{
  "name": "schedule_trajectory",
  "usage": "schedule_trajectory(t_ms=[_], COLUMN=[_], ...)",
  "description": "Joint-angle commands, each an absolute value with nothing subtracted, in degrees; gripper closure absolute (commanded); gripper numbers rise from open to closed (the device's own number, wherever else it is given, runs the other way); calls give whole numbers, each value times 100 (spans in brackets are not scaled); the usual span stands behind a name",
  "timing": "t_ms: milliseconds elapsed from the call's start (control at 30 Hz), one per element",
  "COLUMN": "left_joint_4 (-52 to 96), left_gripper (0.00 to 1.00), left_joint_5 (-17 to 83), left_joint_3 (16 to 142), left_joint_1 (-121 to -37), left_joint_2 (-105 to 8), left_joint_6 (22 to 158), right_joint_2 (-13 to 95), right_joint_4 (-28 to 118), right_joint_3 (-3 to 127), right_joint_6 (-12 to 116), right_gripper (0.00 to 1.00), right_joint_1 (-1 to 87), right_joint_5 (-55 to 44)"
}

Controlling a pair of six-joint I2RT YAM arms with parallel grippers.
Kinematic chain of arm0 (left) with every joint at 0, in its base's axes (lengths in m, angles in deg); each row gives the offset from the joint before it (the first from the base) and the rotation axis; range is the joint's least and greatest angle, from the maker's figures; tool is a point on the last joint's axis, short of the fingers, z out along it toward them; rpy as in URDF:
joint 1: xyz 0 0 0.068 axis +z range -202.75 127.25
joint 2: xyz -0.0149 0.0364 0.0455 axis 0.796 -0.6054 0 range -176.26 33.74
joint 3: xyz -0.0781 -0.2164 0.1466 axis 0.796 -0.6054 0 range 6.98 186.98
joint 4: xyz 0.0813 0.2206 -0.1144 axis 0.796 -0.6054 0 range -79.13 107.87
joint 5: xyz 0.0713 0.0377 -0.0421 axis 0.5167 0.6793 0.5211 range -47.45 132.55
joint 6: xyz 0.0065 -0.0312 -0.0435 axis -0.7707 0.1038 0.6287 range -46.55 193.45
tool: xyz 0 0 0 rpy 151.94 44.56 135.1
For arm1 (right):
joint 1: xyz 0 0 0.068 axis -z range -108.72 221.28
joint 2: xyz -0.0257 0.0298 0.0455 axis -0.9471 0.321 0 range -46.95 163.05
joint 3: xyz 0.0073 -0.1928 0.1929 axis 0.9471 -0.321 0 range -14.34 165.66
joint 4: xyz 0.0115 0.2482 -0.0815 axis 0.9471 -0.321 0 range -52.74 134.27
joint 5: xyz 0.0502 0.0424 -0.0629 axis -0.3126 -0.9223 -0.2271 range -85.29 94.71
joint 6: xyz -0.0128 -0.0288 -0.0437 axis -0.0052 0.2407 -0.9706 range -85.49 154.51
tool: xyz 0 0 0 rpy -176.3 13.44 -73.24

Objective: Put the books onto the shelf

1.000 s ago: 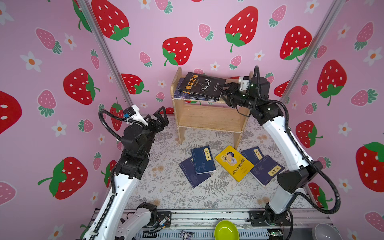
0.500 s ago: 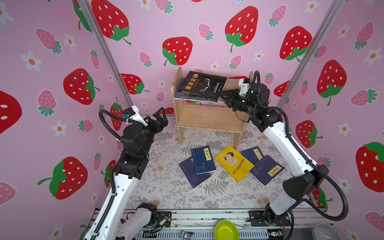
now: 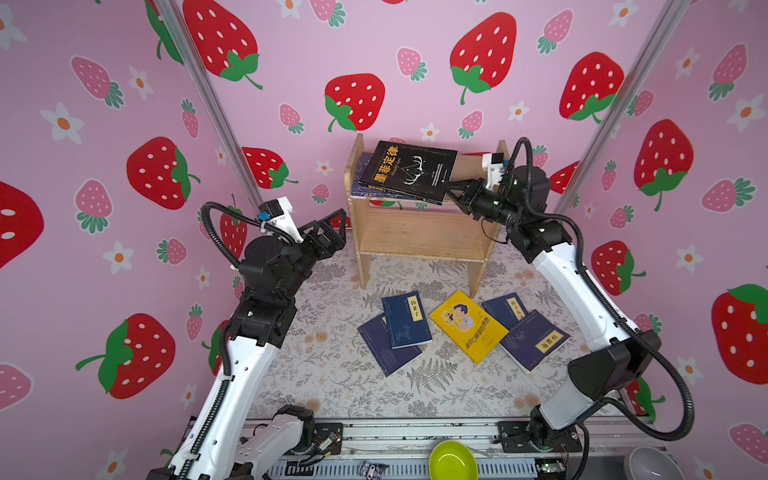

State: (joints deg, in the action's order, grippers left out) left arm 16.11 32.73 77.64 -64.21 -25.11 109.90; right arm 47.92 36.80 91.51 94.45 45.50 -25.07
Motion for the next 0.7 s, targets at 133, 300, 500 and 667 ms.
schedule_trajectory(t_ms=[133, 300, 500, 667], left_joint_4=[2078, 2104, 2202, 2068], left_gripper=[1, 1, 1, 1], left_joint_5=[2100, 1944, 1889, 1967], left_joint_3=[8288, 8482, 8688, 8811], left_joint_1=[-6381, -6389, -6389, -6388], left_joint_2=[-2951, -3208, -3430, -3527], left_joint_6=[11456, 11644, 11819, 11751], right_joint_2=[4774, 4808, 4982, 5223], right_joint_4=[4586, 4608, 4793, 4406], right_joint_3=[9289, 9379, 9481, 9967], right_joint_6=[9155, 9212, 9480, 9190], right_gripper=[94, 93, 93, 94], right_joint_1=[4809, 4825, 4833, 4840], right_joint_5=[-3175, -3292, -3599, -3827])
